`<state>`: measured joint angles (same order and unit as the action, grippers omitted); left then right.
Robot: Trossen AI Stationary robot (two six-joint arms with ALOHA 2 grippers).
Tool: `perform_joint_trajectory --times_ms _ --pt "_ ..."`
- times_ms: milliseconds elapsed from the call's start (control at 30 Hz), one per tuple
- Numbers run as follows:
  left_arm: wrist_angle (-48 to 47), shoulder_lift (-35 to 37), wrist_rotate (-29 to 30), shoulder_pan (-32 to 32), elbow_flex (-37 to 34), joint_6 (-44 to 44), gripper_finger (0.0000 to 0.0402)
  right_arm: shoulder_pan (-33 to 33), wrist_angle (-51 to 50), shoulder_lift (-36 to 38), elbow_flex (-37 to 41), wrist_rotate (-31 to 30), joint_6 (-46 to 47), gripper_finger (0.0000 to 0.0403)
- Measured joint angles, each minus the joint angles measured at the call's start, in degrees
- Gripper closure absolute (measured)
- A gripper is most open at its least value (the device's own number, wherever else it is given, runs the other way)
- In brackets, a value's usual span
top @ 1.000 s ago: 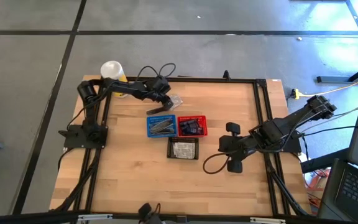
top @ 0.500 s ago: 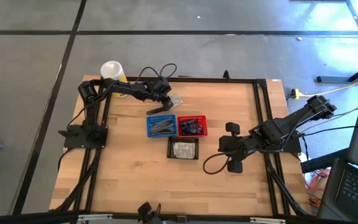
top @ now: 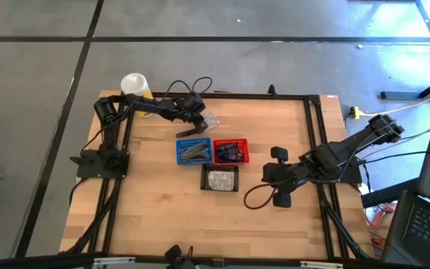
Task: Pick & Place Travel size toiletries
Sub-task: Put the white bandage into the black bin
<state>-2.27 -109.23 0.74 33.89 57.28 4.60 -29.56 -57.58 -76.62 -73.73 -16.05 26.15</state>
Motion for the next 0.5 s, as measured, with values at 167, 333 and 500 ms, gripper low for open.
perform_joint_trajectory --times_ms 167,333,500 --pt "-0.2 0.0 0.6 0.0 0.0 0.2 0.0325 0.0 0.0 0.0 0.0 0.0 0.0 0.0401" --pt "-0.1 0.0 1.2 0.0 0.0 0.8 0.0376 0.0 0.0 0.0 0.0 0.0 0.0 0.0400" --pt "0.5 0.0 1.2 0.0 -0.1 0.8 0.0397 0.0 0.0 0.0 0.0 0.0 0.0 0.0401"
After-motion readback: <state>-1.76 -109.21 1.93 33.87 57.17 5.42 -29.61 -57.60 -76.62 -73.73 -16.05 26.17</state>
